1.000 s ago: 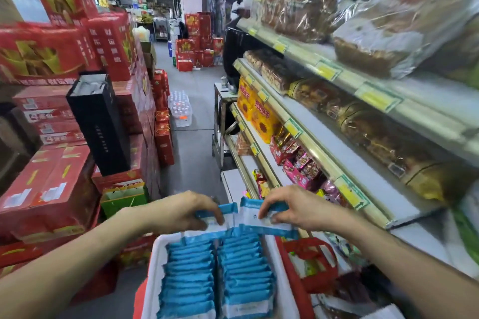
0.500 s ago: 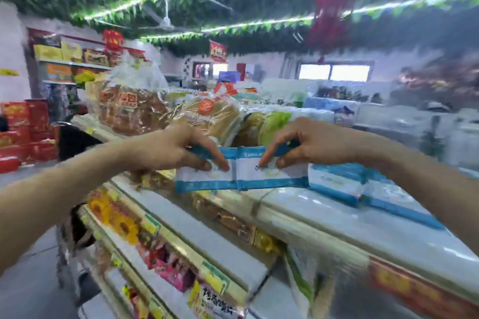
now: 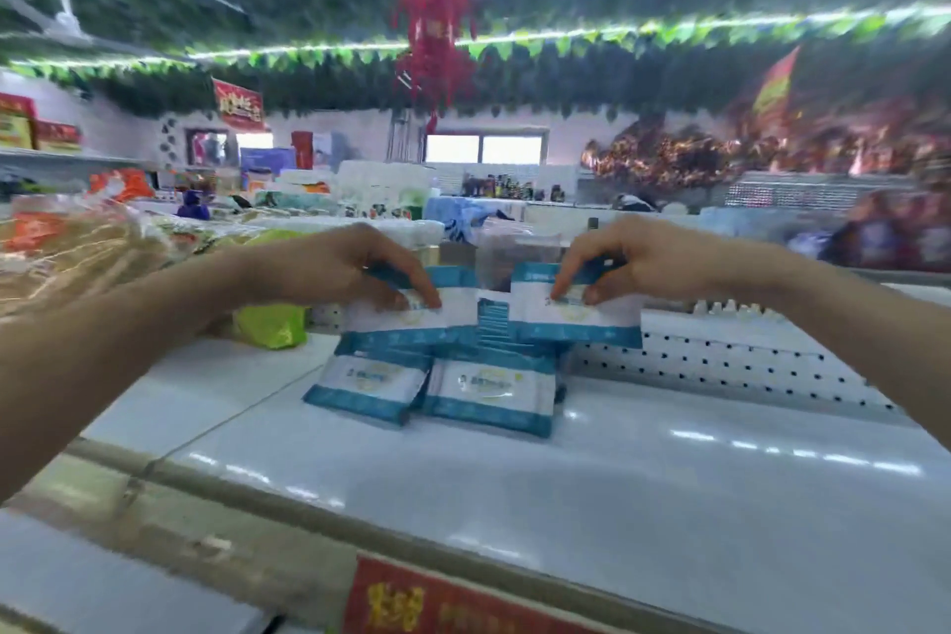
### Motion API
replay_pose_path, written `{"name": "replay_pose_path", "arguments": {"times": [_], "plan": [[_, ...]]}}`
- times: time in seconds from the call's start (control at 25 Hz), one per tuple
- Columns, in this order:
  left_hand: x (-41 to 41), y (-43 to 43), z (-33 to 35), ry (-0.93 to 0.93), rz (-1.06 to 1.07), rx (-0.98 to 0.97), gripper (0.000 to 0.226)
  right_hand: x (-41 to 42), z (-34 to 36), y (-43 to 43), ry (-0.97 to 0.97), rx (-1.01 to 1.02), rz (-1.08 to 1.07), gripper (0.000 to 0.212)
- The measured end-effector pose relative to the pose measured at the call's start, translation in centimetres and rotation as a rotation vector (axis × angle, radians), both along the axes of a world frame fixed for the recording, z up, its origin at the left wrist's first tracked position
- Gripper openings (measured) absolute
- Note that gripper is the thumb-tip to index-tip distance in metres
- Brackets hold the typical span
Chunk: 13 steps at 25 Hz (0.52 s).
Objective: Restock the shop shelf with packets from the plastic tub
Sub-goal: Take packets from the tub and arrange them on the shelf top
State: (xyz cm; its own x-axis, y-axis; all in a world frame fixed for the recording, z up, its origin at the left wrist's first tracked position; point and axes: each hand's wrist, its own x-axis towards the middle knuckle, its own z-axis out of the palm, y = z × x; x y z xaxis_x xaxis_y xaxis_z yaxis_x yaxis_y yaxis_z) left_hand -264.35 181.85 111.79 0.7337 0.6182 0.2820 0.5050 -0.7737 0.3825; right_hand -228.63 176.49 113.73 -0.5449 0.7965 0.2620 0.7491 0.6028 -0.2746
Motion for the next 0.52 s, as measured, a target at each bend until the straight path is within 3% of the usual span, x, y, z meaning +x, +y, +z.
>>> {"name": "replay_pose_path", "arguments": {"times": [0.24,0.52], "plan": [[3.4,2.4,1.6,-0.053,0.021,0.114,0.028,9.1,-6.4,5.8,-0.047,-0.043,-0.222,0.042],[6.3,2.0,2.0,-0.04,0.019,0.11,0.029,9.0,-10.5,9.4,-0.185,0.224,-0.206,0.032]]}}
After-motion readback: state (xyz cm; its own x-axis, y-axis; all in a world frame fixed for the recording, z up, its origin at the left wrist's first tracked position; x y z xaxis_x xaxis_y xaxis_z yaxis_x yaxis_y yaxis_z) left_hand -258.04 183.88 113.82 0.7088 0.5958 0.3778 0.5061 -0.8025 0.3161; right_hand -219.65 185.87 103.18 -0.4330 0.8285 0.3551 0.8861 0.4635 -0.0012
